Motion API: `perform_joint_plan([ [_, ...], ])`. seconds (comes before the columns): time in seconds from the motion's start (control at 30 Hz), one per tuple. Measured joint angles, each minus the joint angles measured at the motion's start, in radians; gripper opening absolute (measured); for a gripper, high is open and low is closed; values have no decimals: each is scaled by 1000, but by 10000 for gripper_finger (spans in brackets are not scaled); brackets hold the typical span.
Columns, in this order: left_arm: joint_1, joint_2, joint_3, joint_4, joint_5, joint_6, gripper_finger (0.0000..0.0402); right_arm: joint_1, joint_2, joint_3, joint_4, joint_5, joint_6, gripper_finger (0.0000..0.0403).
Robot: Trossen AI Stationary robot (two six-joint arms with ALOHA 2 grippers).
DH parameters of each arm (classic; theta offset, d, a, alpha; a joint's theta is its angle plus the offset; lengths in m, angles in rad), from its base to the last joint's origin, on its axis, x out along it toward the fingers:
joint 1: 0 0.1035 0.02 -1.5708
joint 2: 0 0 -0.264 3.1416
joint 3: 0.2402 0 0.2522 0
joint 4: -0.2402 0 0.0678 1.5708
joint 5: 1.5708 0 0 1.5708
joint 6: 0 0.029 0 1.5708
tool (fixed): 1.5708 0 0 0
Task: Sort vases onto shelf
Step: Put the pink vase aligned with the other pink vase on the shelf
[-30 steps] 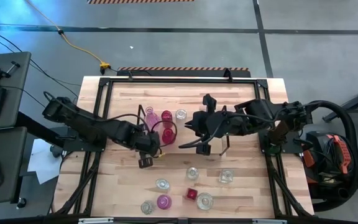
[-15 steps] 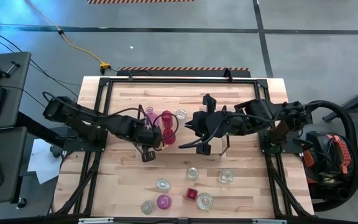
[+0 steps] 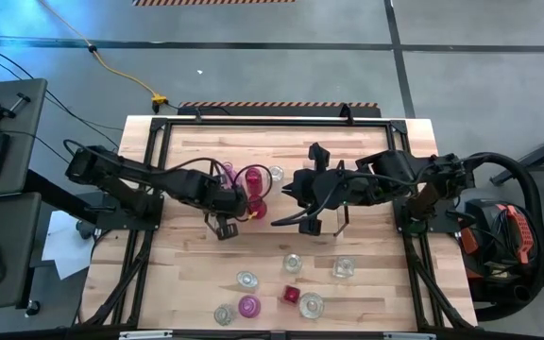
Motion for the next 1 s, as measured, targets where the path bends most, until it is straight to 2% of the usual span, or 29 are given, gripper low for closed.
perform_joint_plan([
  [0.7, 40, 0, 0, -34, 14, 27, 0, 0, 0, 0, -8, -4, 2, 16],
  [1.0, 40, 1, 0, -33, -13, 26, 0, 0, 0, 0, -8, -8, 3, 16],
])
